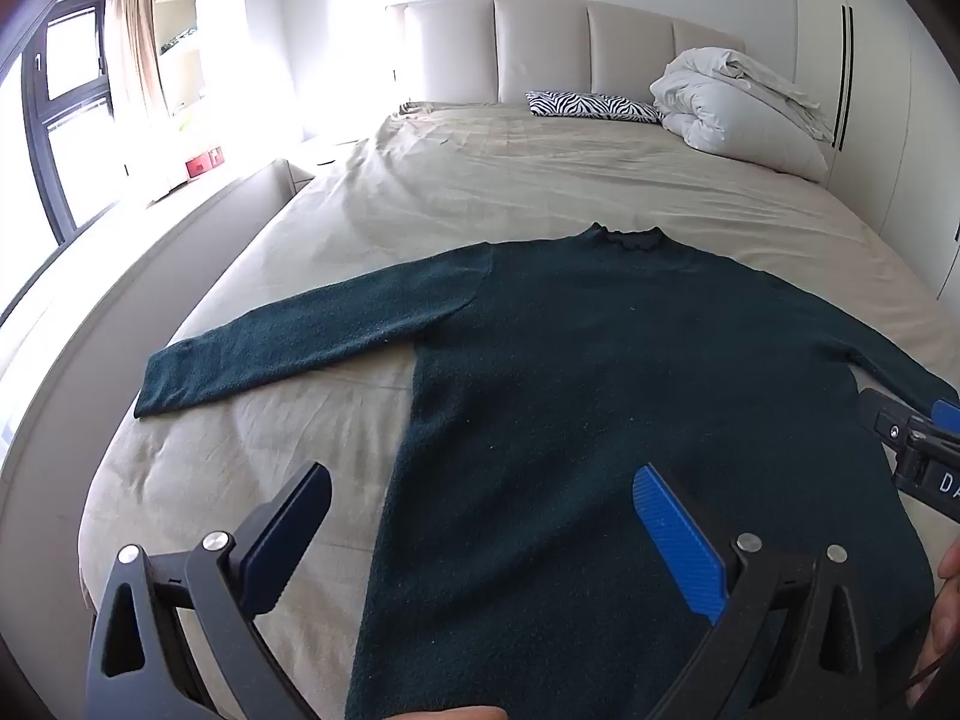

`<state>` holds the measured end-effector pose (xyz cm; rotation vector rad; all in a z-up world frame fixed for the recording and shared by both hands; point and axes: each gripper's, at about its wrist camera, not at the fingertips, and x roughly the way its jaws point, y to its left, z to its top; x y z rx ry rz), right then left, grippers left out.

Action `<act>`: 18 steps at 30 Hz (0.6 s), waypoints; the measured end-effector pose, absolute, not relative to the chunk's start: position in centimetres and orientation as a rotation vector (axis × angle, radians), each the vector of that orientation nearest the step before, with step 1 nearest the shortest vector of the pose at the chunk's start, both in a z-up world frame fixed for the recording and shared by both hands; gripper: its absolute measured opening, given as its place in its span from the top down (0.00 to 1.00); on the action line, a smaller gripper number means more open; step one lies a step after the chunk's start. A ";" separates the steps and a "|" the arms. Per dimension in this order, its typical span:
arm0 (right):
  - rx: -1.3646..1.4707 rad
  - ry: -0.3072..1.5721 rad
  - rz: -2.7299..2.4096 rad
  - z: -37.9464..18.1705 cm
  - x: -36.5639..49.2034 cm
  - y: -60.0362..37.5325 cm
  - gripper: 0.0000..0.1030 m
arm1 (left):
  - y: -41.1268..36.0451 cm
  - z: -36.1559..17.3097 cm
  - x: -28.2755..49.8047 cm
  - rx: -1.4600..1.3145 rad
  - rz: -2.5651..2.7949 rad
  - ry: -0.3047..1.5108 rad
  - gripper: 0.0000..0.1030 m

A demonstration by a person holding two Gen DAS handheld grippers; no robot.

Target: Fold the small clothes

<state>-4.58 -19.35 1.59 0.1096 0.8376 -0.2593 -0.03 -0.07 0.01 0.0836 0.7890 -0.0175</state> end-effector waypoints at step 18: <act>0.092 0.843 -0.263 1.3 -4.6 -19.2 0.00 | 0.8 -0.1 -0.1 0.050 -0.011 0.808 0.00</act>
